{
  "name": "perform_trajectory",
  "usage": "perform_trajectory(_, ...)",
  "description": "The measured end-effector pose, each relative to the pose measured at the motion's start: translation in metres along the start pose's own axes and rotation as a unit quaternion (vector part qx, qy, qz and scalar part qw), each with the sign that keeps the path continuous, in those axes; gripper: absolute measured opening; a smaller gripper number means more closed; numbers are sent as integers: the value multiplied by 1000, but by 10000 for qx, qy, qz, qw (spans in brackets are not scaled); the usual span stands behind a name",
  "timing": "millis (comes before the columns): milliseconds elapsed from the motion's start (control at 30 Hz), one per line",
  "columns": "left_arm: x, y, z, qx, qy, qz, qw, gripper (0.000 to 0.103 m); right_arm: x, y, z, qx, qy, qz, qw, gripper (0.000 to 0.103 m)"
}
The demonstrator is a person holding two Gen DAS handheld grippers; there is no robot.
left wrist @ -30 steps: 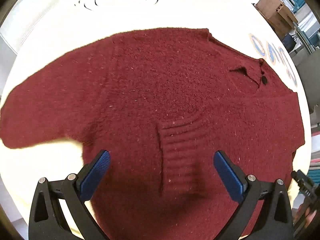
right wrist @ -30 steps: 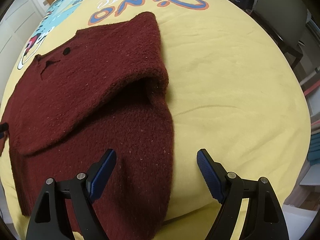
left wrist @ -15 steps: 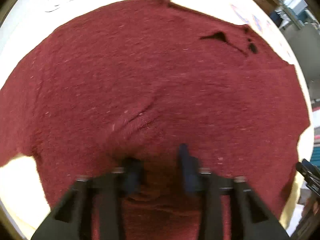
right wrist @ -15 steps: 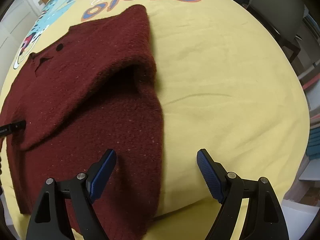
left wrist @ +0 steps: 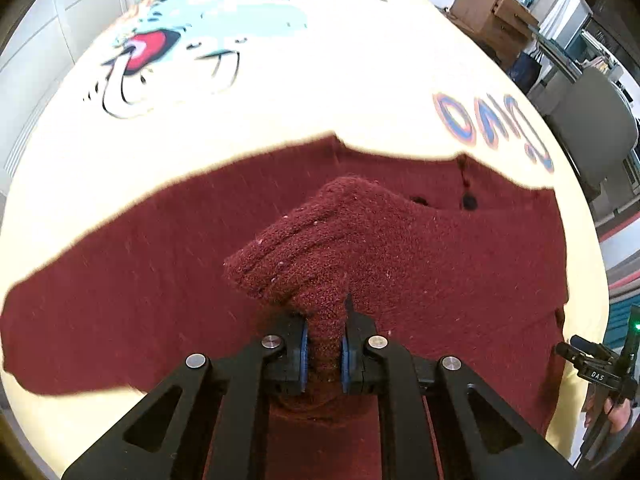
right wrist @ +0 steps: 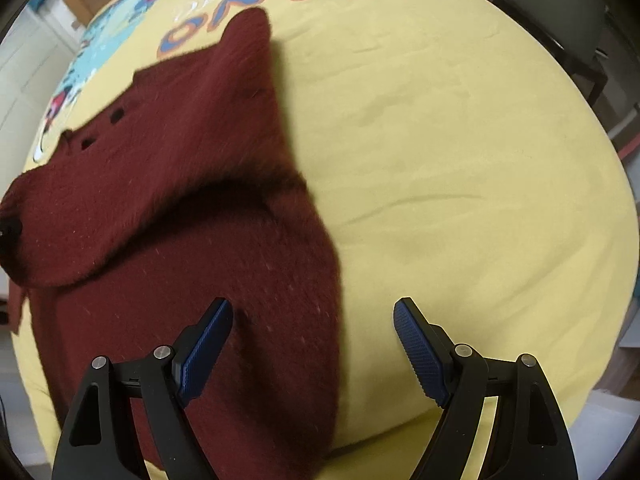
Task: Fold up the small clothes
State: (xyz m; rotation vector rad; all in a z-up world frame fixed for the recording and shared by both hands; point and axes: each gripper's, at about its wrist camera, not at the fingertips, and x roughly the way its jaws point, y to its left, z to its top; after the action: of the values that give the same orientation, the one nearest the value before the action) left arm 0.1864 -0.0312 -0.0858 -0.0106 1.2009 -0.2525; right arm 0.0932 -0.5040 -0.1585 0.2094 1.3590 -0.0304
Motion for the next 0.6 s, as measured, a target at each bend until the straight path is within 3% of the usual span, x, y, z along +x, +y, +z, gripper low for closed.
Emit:
perform_trajectory(267,22,48,6,-144,147,204,9996,9,-8,10,66,-26,-387,149,9991,84)
perform_trajectory(400,37,64,-5,-381,307,137,9987,9,4,21,98,195,-533,436,9974,84)
perform_trajectory(500,44,71,-12,-429,390,100,9983,10,22,27,116,249,-409,529,9975,81)
perform_trajectory(533,45,74,-14,-441,432,74,9981,10,30,32,118,208,-314,599,9975,67)
perform_trajectory(567,46,76,-14,-457,458,52,9979,10,39,36,120,165,-206,706,9972,43)
perform_trajectory(600,46,78,-14,-478,482,26,9977,10,46,39,119,144,-94,812,9965,36)
